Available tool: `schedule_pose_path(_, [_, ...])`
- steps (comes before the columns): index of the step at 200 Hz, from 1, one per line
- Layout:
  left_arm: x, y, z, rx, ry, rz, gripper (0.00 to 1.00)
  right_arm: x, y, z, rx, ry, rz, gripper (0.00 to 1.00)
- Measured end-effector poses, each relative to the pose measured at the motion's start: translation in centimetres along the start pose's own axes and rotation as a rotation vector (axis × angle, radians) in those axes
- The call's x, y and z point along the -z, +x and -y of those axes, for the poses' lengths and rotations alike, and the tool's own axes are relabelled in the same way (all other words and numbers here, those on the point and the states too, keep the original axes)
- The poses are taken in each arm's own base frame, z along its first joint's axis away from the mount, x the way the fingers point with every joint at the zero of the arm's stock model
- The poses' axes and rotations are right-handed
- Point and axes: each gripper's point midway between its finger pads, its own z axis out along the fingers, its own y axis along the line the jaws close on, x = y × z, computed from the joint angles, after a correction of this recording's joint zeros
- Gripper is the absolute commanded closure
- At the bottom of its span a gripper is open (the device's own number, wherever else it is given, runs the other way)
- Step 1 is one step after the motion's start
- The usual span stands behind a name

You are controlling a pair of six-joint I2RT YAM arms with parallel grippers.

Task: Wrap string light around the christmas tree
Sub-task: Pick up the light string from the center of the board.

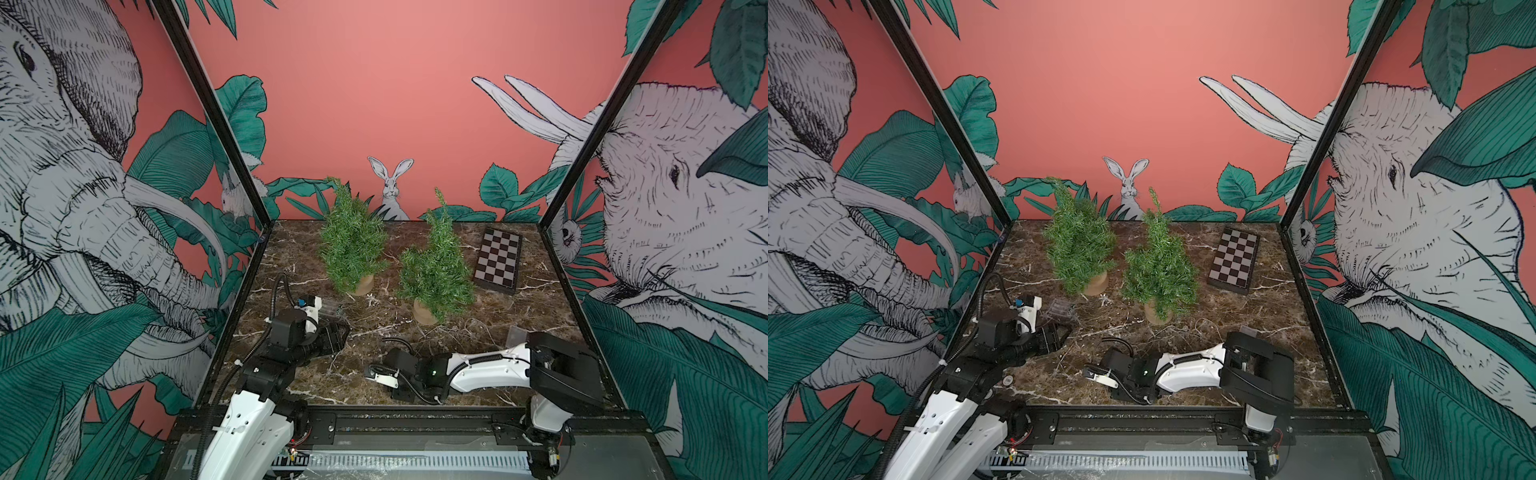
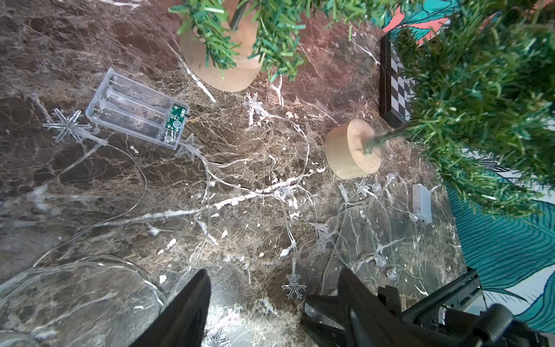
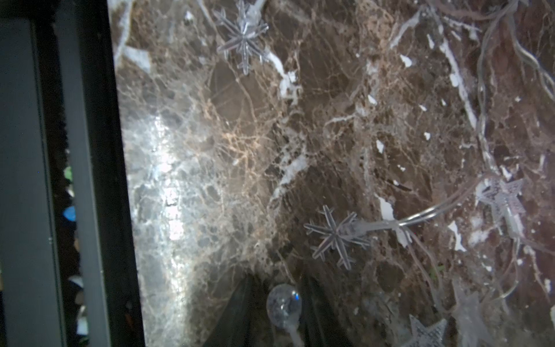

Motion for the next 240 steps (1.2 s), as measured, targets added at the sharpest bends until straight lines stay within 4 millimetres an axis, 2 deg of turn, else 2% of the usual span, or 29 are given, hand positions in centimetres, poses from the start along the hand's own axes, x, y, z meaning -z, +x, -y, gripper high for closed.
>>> schedule_pose_path(25, [0.0,0.1,0.1,0.0,0.007,-0.004,0.31,0.0,0.0,0.3,-0.003,0.015,-0.002,0.83])
schedule_pose_path(48, [0.0,0.3,0.5,0.001,0.032,-0.021,0.31,0.2,0.1,0.8,-0.007,0.047,-0.005,0.84])
schedule_pose_path(76, [0.0,0.5,0.8,0.004,0.043,-0.038,0.31,1.8,-0.2,1.8,-0.011,0.095,0.023,0.84])
schedule_pose_path(107, [0.0,0.7,2.2,-0.012,0.093,-0.071,0.34,6.7,-3.4,3.8,-0.034,0.182,0.158,0.84])
schedule_pose_path(144, [-0.9,2.9,4.8,-0.143,0.158,-0.161,0.33,13.7,-6.3,6.4,-0.082,0.284,0.337,0.84])
schedule_pose_path(160, [-1.3,3.4,5.7,-0.195,0.172,-0.187,0.33,16.2,-6.9,7.2,-0.101,0.322,0.395,0.84])
schedule_pose_path(183, [-1.7,3.0,6.7,-0.238,0.197,-0.17,0.33,19.1,-7.0,8.2,-0.125,0.366,0.451,0.85])
schedule_pose_path(217, [-1.2,2.0,9.3,-0.293,0.296,-0.096,0.34,23.8,-7.4,9.5,-0.167,0.426,0.564,0.86])
schedule_pose_path(240, [-0.8,2.7,11.3,-0.356,0.373,-0.084,0.34,26.5,-7.4,10.0,-0.189,0.453,0.632,0.87])
